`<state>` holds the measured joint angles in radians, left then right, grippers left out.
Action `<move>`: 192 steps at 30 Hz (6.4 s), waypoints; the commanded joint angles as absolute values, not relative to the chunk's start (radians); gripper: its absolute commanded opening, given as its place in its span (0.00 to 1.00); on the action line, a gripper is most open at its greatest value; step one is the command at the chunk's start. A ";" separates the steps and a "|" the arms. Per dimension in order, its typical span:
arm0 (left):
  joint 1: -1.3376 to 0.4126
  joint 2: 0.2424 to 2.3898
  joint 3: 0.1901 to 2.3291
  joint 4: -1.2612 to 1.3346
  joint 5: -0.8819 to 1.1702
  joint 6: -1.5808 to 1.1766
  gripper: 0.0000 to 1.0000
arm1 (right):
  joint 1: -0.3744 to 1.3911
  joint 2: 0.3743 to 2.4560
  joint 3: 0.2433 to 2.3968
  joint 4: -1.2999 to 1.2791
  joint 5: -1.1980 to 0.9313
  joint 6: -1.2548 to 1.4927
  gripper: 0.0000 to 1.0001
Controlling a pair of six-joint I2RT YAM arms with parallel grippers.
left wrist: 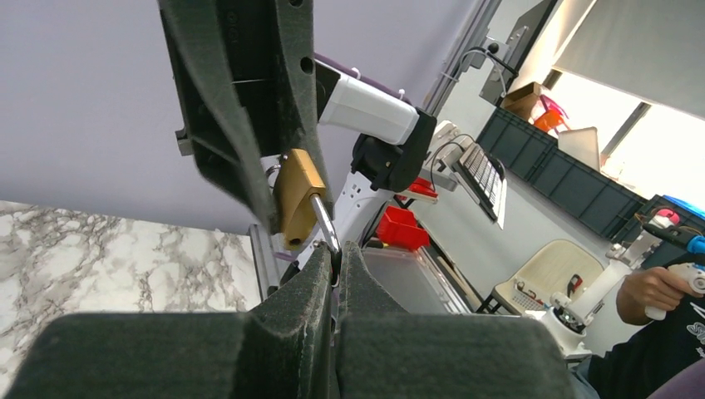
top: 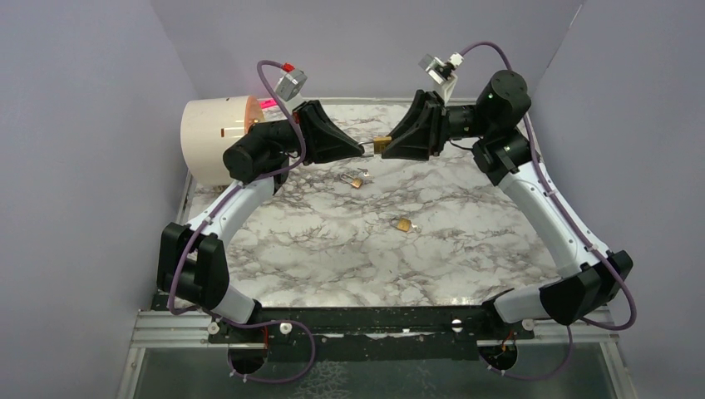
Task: Lock with the key
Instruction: Lock the lock, then place the lock at the center of the board, then place the key at the center of the board.
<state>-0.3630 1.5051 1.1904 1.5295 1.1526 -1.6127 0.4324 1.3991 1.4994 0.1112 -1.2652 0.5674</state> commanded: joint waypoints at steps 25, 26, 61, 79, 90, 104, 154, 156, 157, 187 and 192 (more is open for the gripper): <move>-0.347 1.503 1.183 1.792 1.076 -1.606 0.00 | 0.425 1.426 1.540 0.221 -1.323 0.768 0.01; -0.347 1.504 1.182 1.793 1.074 -1.606 0.00 | 0.425 1.427 1.538 0.219 -1.322 0.765 0.01; -0.485 1.603 1.234 1.793 1.015 -1.562 0.00 | 0.484 1.441 1.543 0.311 -1.305 0.833 0.01; -0.481 1.628 1.258 1.792 1.035 -1.562 0.00 | 0.545 1.435 1.664 -0.050 -1.142 0.506 0.30; -0.362 1.602 1.230 1.793 1.074 -1.592 0.00 | 0.362 1.299 1.619 -0.155 -1.033 0.395 0.66; -0.302 1.534 1.078 1.751 1.082 -1.585 0.00 | 0.303 1.242 1.421 -0.100 -0.947 0.392 0.69; -0.302 1.437 1.002 1.542 1.081 -1.450 0.00 | 0.458 1.274 1.311 0.179 -1.047 0.508 0.02; -0.300 1.438 1.000 1.545 1.083 -1.448 0.00 | 0.457 1.268 1.316 0.154 -1.039 0.491 0.01; -0.296 1.439 0.999 1.549 1.082 -1.450 0.00 | 0.457 1.265 1.321 0.136 -1.034 0.477 0.01; -0.232 1.243 0.413 1.008 0.912 -1.115 0.00 | 0.594 1.331 1.003 0.084 -0.861 0.431 0.01; -0.257 1.258 0.308 0.793 0.761 -1.007 0.00 | 0.626 1.428 0.898 0.230 -0.775 0.570 0.01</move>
